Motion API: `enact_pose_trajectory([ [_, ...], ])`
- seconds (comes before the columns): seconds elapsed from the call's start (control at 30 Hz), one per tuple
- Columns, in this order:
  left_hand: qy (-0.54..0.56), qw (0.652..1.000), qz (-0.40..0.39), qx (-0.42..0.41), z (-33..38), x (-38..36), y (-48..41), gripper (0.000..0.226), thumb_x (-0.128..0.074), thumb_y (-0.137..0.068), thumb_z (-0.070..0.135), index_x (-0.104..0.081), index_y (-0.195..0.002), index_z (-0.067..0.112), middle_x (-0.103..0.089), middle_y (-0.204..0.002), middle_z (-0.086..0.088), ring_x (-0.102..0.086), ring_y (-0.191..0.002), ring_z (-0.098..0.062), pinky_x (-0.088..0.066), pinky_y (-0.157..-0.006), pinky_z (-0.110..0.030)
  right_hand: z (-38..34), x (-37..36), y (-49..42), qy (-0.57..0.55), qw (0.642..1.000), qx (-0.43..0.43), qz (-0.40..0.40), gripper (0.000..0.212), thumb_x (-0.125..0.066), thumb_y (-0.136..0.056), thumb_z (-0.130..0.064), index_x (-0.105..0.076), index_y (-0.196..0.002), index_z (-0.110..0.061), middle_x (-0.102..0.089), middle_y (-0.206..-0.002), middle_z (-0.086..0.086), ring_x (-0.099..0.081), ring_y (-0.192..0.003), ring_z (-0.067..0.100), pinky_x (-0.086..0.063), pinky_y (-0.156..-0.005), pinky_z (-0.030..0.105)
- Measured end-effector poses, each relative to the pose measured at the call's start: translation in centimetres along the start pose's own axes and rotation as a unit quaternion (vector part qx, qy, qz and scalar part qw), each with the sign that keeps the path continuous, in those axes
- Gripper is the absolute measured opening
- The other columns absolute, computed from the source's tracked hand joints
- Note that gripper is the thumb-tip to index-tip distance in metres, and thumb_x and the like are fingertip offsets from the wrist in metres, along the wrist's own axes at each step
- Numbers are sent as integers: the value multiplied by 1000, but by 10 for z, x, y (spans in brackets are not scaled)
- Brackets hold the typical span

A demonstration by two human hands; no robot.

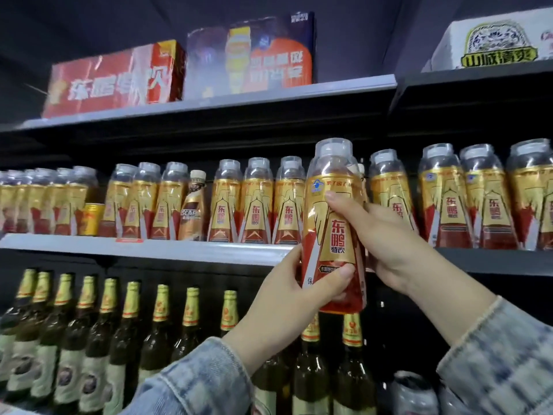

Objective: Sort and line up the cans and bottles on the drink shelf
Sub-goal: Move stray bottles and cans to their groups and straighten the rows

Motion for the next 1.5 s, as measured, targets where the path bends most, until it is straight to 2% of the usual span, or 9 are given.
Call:
enact_pose_trajectory([
  [0.23,13,998,-59,-32,-14,1,-47,35,-57,-65,60,-54,-97,47,-67,-89,32,-60,-88,20,-45,-67,2,-17,12,-29,68,995,16,72,40,-68,-75,-49,-67,-95,-14,-77,-80,1,-74,-75,17,-57,-74,35],
  [0.4,-101,988,-21,-118,1,4,-103,31,-25,-93,56,-50,-107,45,-60,-96,26,-57,-90,14,-43,-77,-8,-26,37,-52,31,990,34,135,39,-74,-73,-42,-68,-90,-8,-75,-67,2,-72,-59,14,-55,-50,23],
  [0.5,-335,916,108,-194,16,1,-160,42,-32,-99,38,-52,-128,16,-64,-114,-3,-58,-106,-18,-45,-90,-34,-35,59,-63,73,982,63,164,35,-74,-73,-43,-68,-80,-9,-74,-61,0,-70,-53,13,-55,-46,21],
  [0.63,-552,809,76,-186,26,-25,-222,51,-27,-96,41,-44,-135,13,-57,-130,-6,-36,-135,-23,-17,-113,-47,-42,87,-77,115,968,93,203,36,-73,-73,-44,-69,-74,-9,-71,-54,-2,-68,-48,11,-54,-46,20],
  [0.73,-632,757,47,-162,28,-36,-240,56,-13,-88,44,-60,-105,17,-65,-113,2,-47,-123,-24,6,-111,-59,-41,100,-85,133,963,100,209,38,-73,-73,-46,-69,-75,-8,-70,-53,-2,-68,-48,10,-51,-46,19],
  [0.87,-545,811,85,-197,27,-39,-241,46,-18,-88,42,-49,-65,16,-59,-66,1,-61,-86,-23,4,-116,-51,-40,106,-91,126,963,108,211,37,-73,-73,-45,-67,-74,-9,-70,-52,-3,-68,-48,10,-51,-44,18],
  [1.07,-482,794,207,-309,29,-18,-224,44,-33,-94,51,-67,-96,23,-63,-79,2,-59,-98,-19,-4,-116,-40,-41,95,-106,89,967,107,213,30,-73,-75,-33,-63,-78,-5,-67,-50,2,-66,-44,13,-54,-46,23],
  [1.3,-224,906,274,-231,53,28,-219,38,-44,-93,47,-67,-102,19,-62,-85,2,-60,-94,-21,-38,-75,-26,-41,81,-119,210,918,246,229,35,-62,-79,-31,-56,-109,-14,-65,-81,-3,-64,-64,2,-53,-61,21],
  [1.5,-175,937,228,-196,65,43,-209,38,-32,-98,40,-58,-104,13,-64,-91,-5,-62,-95,-29,-48,-88,-45,-26,60,-127,244,913,265,190,61,-72,-76,-43,-44,-128,-27,-59,-101,-15,-60,-87,-3,-46,-72,14],
])
Point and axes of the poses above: each hand's wrist, its own y-axis away from the middle knuckle, its own x-axis out of the back of the hand, z = x × y, the point moved 3 cm from there along -y, towards the middle knuckle
